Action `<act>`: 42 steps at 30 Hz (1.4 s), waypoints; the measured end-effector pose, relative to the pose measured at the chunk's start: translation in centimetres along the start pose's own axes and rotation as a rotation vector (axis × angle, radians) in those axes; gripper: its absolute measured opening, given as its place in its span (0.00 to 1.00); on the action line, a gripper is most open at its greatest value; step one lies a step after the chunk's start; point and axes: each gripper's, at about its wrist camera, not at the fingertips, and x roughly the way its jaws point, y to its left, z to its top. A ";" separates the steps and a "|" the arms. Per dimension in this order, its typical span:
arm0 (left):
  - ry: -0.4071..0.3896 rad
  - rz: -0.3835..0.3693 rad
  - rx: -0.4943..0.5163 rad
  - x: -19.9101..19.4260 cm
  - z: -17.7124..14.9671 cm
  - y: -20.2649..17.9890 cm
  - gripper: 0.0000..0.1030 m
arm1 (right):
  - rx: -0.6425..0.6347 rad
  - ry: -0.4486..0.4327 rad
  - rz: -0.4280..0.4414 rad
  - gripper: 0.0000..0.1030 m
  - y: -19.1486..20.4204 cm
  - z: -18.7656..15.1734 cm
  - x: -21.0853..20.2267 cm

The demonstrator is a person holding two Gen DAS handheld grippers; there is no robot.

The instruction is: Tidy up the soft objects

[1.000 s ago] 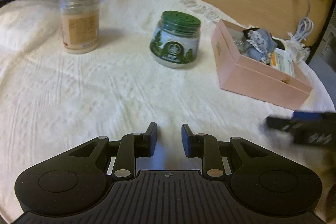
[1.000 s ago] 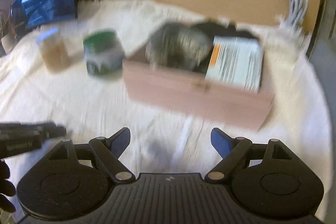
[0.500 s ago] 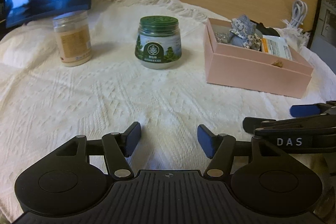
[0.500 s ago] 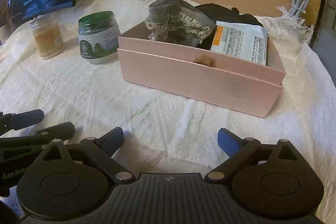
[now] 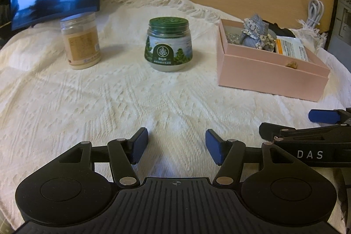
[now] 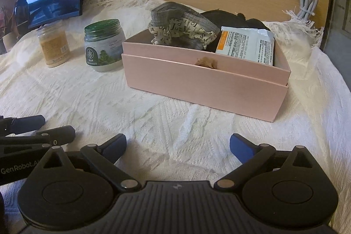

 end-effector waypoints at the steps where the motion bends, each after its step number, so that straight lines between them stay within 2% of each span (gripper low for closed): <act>1: -0.001 0.002 0.001 0.0 0.0 0.0 0.61 | -0.001 0.001 -0.001 0.98 0.1 0.0 0.0; 42: -0.002 0.012 0.010 0.1 0.0 -0.1 0.62 | -0.002 0.002 -0.007 0.98 0.3 0.0 0.0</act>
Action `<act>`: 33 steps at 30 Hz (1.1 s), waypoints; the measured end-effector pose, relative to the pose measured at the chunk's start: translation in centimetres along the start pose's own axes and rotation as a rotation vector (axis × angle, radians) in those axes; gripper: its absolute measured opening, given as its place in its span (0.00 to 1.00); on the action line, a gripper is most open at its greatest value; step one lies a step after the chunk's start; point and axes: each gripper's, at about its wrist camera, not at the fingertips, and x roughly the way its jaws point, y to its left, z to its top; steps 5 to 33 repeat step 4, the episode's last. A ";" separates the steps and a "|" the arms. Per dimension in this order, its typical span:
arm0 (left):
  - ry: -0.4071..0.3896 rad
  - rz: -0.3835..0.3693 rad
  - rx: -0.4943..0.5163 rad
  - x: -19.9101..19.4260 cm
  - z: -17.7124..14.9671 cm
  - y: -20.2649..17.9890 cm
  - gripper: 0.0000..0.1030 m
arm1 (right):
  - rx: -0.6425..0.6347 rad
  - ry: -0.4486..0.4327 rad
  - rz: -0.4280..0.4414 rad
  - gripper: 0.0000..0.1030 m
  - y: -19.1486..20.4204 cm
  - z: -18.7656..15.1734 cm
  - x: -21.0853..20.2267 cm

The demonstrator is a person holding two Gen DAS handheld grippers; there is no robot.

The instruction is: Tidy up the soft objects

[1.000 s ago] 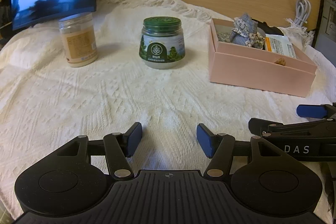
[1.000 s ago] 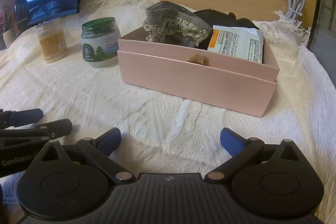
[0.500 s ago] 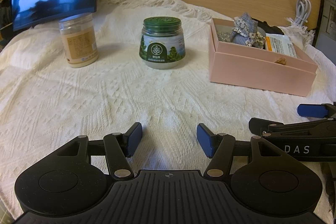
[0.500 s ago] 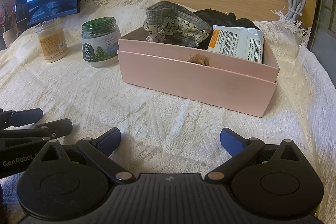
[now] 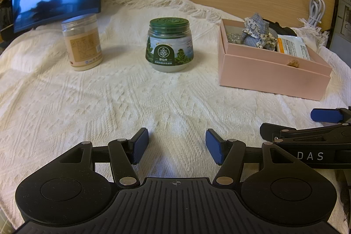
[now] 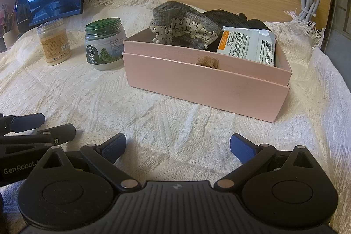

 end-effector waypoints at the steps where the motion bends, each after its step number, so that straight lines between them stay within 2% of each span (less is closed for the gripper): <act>1: 0.000 0.000 0.000 0.0 0.0 0.0 0.62 | 0.000 0.000 0.000 0.98 0.0 0.0 0.0; 33: 0.000 0.000 -0.002 0.0 0.0 0.0 0.62 | 0.000 0.000 0.000 0.98 0.0 0.0 0.0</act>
